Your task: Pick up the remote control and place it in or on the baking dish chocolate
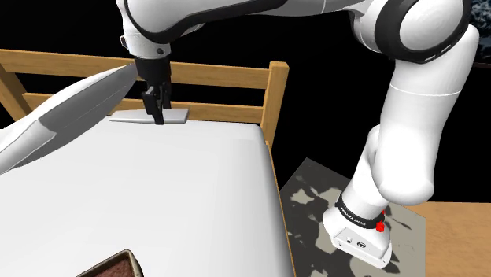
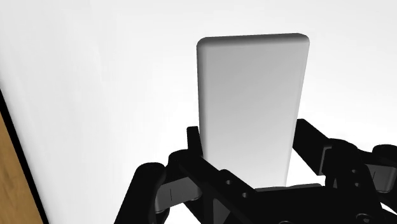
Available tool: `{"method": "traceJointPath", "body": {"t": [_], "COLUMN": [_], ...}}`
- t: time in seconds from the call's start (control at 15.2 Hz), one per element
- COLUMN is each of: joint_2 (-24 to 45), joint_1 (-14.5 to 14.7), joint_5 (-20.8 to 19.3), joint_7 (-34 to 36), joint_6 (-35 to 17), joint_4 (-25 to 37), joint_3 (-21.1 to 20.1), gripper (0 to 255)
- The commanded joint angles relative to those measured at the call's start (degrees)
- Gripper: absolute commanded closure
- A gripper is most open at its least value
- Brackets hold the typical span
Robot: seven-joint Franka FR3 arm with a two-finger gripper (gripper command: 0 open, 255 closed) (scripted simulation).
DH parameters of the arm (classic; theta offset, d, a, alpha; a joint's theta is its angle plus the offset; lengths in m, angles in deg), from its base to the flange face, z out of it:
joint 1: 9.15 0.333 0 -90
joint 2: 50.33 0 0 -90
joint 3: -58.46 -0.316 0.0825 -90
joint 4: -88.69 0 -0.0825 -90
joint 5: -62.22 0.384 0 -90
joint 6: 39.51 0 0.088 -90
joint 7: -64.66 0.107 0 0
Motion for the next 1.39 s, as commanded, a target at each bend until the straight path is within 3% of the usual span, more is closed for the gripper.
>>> {"method": "traceJointPath", "body": {"t": [0.0, 0.66, 1.32], "joint_2": [-0.9, -4.0, -1.5], "joint_1": [1.3, 8.4, 16.4], "joint_5": [0.0, -0.1, -1.8], "joint_7": [2.3, 14.6, 28.0], "joint_6": [-0.1, -1.1, -0.2], "joint_4": [-0.9, -5.1, -2.1], "joint_3": [-0.9, -6.0, -11.3], "gripper": [255, 255, 255]}}
